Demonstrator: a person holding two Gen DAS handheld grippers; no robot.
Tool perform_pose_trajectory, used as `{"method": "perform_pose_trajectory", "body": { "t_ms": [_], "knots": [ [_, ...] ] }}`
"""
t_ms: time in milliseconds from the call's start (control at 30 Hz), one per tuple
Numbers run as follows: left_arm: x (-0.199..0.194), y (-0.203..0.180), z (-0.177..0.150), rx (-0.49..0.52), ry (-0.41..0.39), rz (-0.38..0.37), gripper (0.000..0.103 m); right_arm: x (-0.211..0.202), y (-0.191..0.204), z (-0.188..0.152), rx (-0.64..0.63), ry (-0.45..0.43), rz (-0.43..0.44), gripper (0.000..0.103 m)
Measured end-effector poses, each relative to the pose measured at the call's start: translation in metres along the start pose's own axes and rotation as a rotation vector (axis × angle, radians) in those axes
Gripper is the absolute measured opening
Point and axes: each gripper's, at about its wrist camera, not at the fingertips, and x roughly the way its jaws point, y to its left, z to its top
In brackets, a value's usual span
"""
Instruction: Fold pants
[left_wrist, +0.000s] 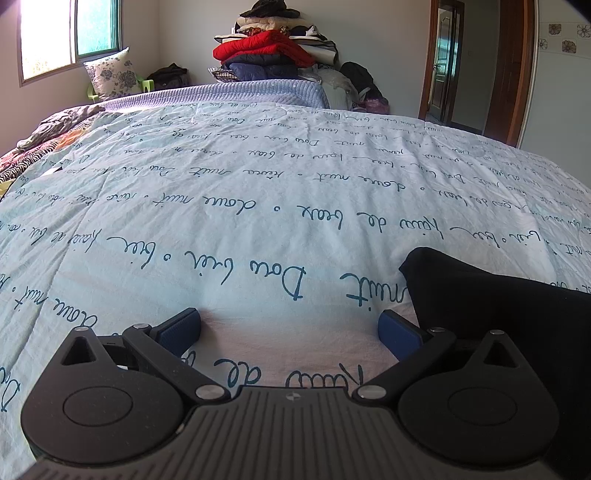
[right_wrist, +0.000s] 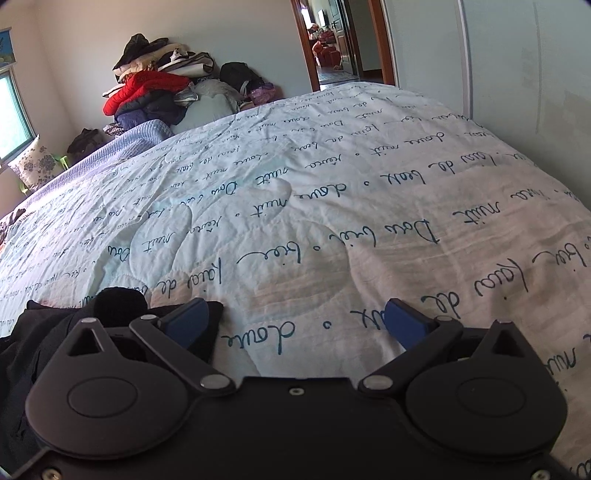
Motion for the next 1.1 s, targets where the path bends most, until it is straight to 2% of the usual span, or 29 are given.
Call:
{"method": "perform_pose_trajectory", "body": {
  "t_ms": [167,500,1100],
  "knots": [
    [0.000,0.000,0.000,0.000,0.000,0.000,0.103,0.002,-0.002,-0.010,-0.036,-0.044,-0.013,0.103],
    [0.000,0.000,0.000,0.000,0.000,0.000,0.103,0.002,-0.006,-0.016,-0.011,-0.076,0.008,0.103],
    [0.000,0.000,-0.001,0.001,-0.001,0.000,0.103,0.002,-0.007,-0.016,0.002,-0.083,0.018,0.103]
  ]
}}
